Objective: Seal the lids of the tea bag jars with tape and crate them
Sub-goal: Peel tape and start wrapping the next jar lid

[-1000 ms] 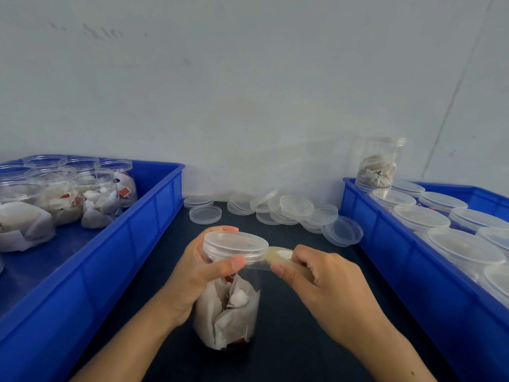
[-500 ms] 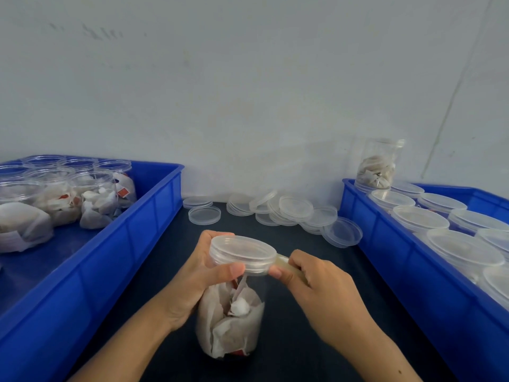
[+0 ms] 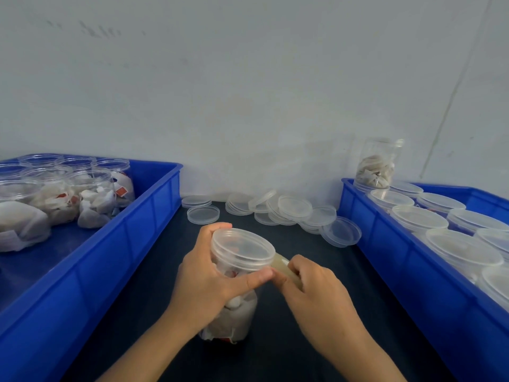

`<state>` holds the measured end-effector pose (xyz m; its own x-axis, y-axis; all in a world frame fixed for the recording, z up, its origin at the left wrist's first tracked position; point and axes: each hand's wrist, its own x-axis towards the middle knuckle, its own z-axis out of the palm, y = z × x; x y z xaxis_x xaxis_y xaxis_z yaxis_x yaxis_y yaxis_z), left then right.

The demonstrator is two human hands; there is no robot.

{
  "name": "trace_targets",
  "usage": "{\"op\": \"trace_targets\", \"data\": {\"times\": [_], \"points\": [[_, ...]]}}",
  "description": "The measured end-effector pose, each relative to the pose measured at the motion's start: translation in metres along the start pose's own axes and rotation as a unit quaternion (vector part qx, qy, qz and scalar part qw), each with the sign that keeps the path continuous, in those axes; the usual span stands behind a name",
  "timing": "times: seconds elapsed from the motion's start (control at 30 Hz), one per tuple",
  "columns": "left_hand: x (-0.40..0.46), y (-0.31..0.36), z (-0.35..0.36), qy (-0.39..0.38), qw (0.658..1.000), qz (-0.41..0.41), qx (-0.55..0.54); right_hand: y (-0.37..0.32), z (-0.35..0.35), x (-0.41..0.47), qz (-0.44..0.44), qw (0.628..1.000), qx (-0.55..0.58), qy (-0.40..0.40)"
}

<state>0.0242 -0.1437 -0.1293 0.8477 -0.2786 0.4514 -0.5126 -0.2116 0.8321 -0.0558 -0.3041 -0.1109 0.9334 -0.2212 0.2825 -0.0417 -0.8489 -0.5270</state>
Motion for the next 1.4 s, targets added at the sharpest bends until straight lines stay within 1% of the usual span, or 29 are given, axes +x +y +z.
{"op": "trace_targets", "data": {"times": [0.1,0.13,0.2,0.3,0.4,0.57,0.67,0.87,0.97,1.07,1.17,1.27,1.4], "points": [[0.001,0.000,-0.001,0.001,1.000,0.002,-0.009,0.005,-0.007,0.002,0.010,0.994,0.095,-0.048],[0.002,0.000,-0.002,-0.003,1.000,0.003,-0.011,0.006,-0.010,0.002,0.006,0.993,0.098,-0.059],[0.002,0.000,-0.004,-0.019,1.000,0.006,-0.014,0.006,-0.016,0.002,-0.013,0.997,0.050,-0.057],[0.001,0.000,-0.006,-0.050,0.998,0.005,-0.046,0.004,-0.022,0.002,-0.056,0.997,-0.028,-0.055],[0.003,0.002,-0.006,-0.072,0.994,-0.022,-0.079,-0.001,-0.017,0.002,-0.073,0.993,-0.086,-0.029],[0.002,0.005,-0.007,-0.086,0.991,-0.038,-0.097,-0.001,-0.002,-0.001,-0.059,0.993,-0.103,0.017],[0.000,0.006,-0.005,-0.065,0.994,-0.037,-0.080,0.001,0.000,-0.001,-0.058,0.990,-0.123,0.029],[0.001,0.004,0.001,0.003,0.999,-0.038,-0.029,-0.001,-0.005,0.000,-0.041,0.993,-0.111,-0.001],[0.002,0.004,-0.001,0.023,0.999,-0.030,0.023,-0.002,-0.017,-0.002,-0.058,0.991,-0.123,-0.001],[0.002,0.005,-0.006,0.034,0.996,-0.004,0.076,0.000,-0.021,-0.002,-0.089,0.985,-0.147,-0.007],[0.000,0.007,-0.008,0.044,0.993,0.015,0.107,0.003,-0.017,-0.003,-0.103,0.985,-0.136,-0.015],[-0.002,0.009,-0.007,0.048,0.991,0.026,0.122,0.004,-0.014,-0.005,-0.099,0.988,-0.116,0.013],[-0.006,0.013,-0.002,0.054,0.990,0.045,0.121,0.000,-0.007,-0.005,-0.070,0.991,-0.093,0.062]]}}
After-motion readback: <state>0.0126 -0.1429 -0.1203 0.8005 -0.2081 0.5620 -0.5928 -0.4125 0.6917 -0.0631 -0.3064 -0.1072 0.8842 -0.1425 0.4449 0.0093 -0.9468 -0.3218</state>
